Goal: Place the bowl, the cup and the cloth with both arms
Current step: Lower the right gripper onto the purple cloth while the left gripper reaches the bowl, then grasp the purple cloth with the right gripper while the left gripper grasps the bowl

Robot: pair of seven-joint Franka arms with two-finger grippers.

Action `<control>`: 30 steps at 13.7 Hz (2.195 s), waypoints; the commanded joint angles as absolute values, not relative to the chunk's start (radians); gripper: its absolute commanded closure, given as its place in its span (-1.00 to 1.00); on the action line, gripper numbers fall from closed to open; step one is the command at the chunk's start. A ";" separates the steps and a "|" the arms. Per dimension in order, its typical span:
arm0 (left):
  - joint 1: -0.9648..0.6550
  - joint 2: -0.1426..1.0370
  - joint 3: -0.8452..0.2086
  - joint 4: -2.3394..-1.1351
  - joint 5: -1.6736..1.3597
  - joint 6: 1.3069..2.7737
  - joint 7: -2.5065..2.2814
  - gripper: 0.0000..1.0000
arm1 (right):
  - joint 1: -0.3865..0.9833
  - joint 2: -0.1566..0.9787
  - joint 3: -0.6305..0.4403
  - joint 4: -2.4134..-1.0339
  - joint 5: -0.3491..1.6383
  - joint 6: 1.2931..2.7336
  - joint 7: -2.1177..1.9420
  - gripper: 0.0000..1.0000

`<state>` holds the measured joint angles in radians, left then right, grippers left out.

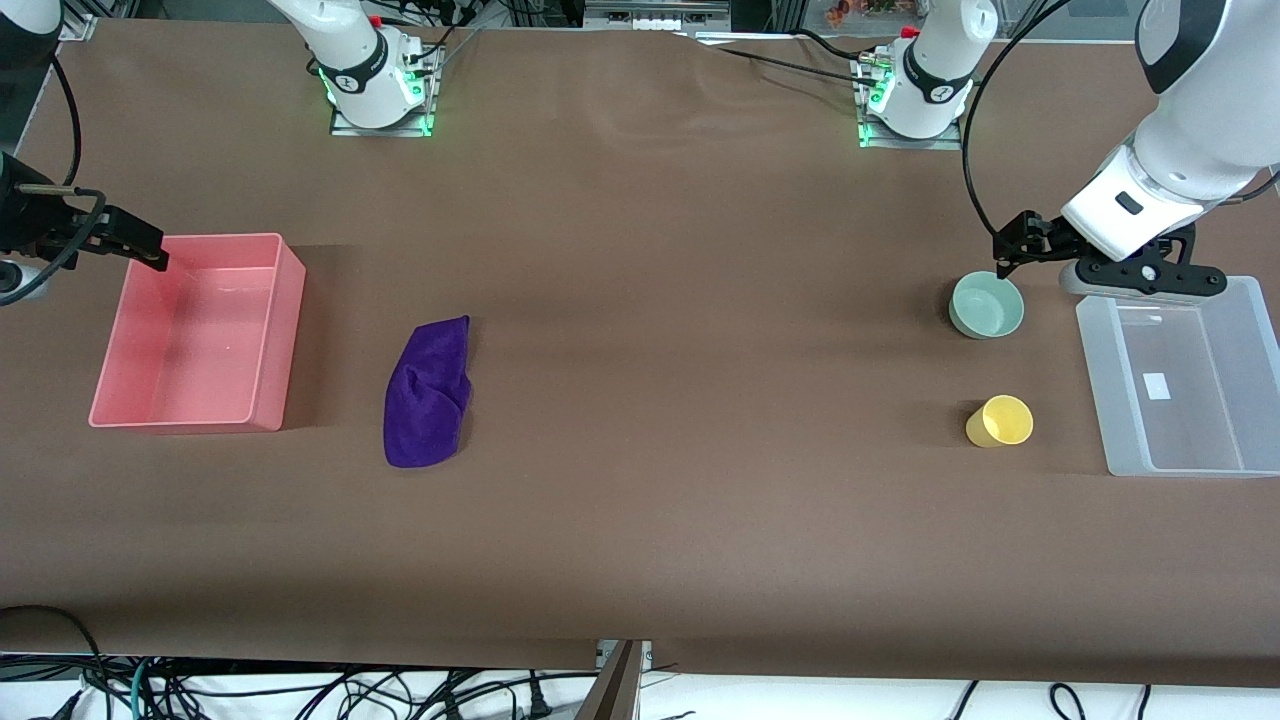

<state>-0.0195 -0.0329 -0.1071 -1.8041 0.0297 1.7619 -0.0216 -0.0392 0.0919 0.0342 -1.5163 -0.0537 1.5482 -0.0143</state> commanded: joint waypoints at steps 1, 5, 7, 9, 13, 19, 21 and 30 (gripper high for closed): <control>-0.021 -0.032 -0.106 -1.787 0.041 1.747 -0.029 -1.00 | -0.041 0.103 0.037 -1.485 -0.055 1.526 -0.025 -1.00; -0.021 -0.028 -0.106 -1.782 0.041 1.746 -0.029 -1.00 | -0.041 0.103 0.035 -1.485 -0.057 1.532 -0.022 -1.00; -0.021 -0.026 -0.106 -1.782 0.041 1.744 -0.029 -1.00 | -0.041 0.103 0.037 -1.485 -0.057 1.535 -0.025 -1.00; -0.018 -0.026 -0.106 -1.784 0.041 1.741 -0.029 -1.00 | -0.041 0.113 0.035 -1.485 -0.064 1.539 -0.022 -1.00; -0.018 -0.009 -0.103 -1.786 0.049 1.623 -0.025 -1.00 | -0.008 0.147 0.038 -1.496 -0.064 1.535 -0.014 -1.00; 0.107 0.050 -0.097 -1.815 0.055 1.560 0.364 -1.00 | 0.054 0.348 0.060 -1.615 0.000 1.739 -0.008 -1.00; 0.149 0.092 -0.097 -1.854 0.055 1.613 0.455 -1.00 | 0.055 0.406 0.089 -1.620 0.005 1.773 -0.006 -1.00; 0.248 0.270 -0.097 -2.266 0.069 2.435 0.790 -1.00 | 0.155 0.681 0.087 -1.621 0.015 2.097 -0.005 -1.00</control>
